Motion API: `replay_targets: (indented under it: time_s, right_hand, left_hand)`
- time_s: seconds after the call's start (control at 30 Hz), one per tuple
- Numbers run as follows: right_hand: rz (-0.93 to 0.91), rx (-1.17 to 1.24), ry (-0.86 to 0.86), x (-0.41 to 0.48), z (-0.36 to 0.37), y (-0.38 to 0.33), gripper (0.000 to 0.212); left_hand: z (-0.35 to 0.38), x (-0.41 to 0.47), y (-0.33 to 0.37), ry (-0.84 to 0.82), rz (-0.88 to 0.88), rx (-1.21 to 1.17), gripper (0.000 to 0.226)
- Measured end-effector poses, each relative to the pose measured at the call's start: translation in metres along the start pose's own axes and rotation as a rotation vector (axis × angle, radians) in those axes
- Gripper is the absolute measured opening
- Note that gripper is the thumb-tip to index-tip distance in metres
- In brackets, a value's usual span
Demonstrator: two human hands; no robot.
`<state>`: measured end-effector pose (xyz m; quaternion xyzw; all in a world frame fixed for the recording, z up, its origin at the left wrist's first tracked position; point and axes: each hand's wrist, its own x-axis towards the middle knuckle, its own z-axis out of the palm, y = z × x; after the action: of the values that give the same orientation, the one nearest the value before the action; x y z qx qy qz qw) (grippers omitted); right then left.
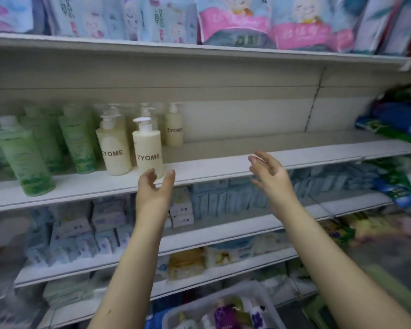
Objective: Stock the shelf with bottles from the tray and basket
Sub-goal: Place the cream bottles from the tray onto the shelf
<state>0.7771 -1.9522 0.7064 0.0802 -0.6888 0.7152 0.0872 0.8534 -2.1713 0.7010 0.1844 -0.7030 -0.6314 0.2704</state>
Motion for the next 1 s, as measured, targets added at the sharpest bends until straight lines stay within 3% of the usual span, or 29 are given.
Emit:
replay_targets:
  time_s: [0.1, 0.43, 0.63, 0.83, 1.0]
  right_hand:
    - [0.009, 0.046, 0.061, -0.043, -0.055, -0.008, 0.021]
    - [-0.015, -0.049, 0.283, -0.175, -0.268, -0.094, 0.018]
    - [0.095, 0.019, 0.580, -0.269, -0.345, -0.052, 0.018]
    - [0.205, 0.093, 0.776, -0.315, -0.378, 0.002, 0.018]
    - [0.296, 0.070, 0.831, -0.295, -0.413, 0.031, 0.020]
  left_hand:
    - [0.042, -0.064, 0.012, -0.167, 0.013, -0.041, 0.050]
    - [0.164, -0.250, 0.066, -0.611, 0.001, -0.211, 0.018]
    - [0.223, -0.343, 0.037, -0.904, -0.124, -0.247, 0.015]
    - [0.260, -0.382, -0.019, -1.029, -0.271, -0.189, 0.017]
    - [0.300, -0.369, -0.057, -1.008, -0.436, -0.208, 0.025]
